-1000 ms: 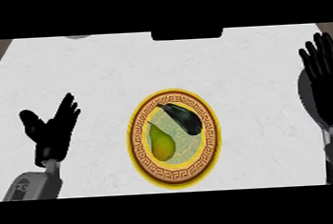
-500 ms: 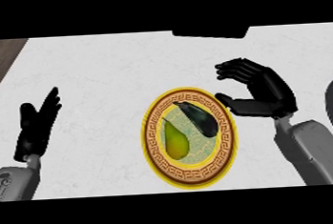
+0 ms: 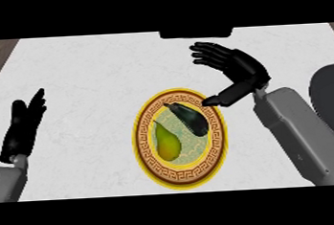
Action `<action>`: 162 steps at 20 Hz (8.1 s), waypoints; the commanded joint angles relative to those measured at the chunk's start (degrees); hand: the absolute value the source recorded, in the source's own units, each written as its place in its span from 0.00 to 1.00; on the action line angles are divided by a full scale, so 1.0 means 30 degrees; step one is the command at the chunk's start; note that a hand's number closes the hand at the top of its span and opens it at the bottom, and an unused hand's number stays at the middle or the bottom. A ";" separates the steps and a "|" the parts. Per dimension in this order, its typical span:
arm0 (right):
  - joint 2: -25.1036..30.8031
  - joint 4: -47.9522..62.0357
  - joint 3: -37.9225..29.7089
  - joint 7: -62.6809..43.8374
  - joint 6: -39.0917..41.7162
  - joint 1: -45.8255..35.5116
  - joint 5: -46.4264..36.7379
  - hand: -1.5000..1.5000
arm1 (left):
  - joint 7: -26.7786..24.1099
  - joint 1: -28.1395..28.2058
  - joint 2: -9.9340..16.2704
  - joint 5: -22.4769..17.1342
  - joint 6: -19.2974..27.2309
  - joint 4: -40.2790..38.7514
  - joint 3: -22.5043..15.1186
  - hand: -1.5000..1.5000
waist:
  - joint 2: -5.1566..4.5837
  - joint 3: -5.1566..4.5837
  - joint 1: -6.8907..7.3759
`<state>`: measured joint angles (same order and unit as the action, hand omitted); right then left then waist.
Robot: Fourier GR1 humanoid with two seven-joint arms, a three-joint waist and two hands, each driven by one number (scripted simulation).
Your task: Pick the eggplant from the plate and place it in the pan
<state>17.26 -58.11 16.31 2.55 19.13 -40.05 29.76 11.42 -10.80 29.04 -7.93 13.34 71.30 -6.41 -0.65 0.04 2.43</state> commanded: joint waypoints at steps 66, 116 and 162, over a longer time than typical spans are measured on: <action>-0.4905 0.8199 0.5755 0.1947 0.7145 -0.5711 -2.3860 0.00 | 0.0307 0.1186 -0.2292 0.3217 -0.1656 0.0687 0.3285 0.50 | 0.0191 -0.0015 -0.0665; 1.3347 1.4019 -1.0248 1.5636 -0.4653 0.2839 -1.5774 1.00 | 0.1324 0.1045 -0.2454 0.3813 -0.2837 0.1891 0.4115 0.50 | 0.0153 0.0005 -0.0508; 0.9353 1.7603 -1.4644 1.2573 -0.4546 -0.0676 -1.2426 0.00 | 0.0959 0.0942 -0.3218 0.4386 -0.3199 0.1652 0.4400 0.50 | -0.0134 0.0091 0.0018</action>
<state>42.82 -5.68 -25.33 41.28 5.97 -43.68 -9.68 13.79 -8.97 19.62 5.42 3.65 75.25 6.54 -1.20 0.31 2.62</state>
